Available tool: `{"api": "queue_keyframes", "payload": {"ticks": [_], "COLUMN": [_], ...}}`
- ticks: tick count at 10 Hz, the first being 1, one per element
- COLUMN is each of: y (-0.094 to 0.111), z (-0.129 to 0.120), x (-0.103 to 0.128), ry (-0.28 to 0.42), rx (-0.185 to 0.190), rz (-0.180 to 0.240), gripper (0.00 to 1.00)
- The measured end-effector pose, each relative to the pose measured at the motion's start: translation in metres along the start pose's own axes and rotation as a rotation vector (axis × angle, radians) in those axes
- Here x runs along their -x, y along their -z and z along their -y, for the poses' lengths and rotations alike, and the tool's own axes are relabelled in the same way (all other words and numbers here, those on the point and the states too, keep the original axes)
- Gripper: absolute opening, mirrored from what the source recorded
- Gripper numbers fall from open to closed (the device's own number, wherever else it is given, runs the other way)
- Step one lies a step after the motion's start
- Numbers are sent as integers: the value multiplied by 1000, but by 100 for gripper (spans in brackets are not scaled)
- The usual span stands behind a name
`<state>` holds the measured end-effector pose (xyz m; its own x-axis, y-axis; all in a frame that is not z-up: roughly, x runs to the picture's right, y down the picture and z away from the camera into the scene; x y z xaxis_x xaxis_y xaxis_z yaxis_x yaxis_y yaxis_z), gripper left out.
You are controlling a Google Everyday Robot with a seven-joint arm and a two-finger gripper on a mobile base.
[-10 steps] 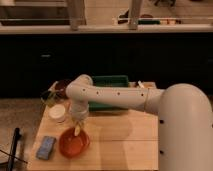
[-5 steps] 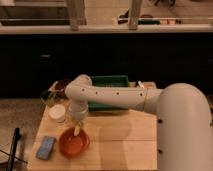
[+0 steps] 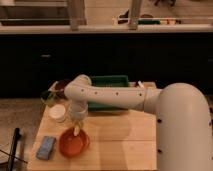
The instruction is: Place banana in red bowl
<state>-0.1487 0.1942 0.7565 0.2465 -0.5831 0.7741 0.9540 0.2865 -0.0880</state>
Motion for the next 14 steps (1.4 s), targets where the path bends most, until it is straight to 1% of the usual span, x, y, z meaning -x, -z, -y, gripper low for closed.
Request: {"api": "queue_keyframes", "payload": {"ticks": [4, 7, 8, 11, 14], "y": [2, -3, -4, -9, -11], "z": [1, 2, 3, 4, 3], "x": [20, 38, 44, 60, 67], "ry": [11, 34, 45, 79, 87], "rx": [-10, -15, -19, -16, -10], "rz": [-3, 19, 31, 55, 62], "gripper": [8, 8, 11, 41, 71]}}
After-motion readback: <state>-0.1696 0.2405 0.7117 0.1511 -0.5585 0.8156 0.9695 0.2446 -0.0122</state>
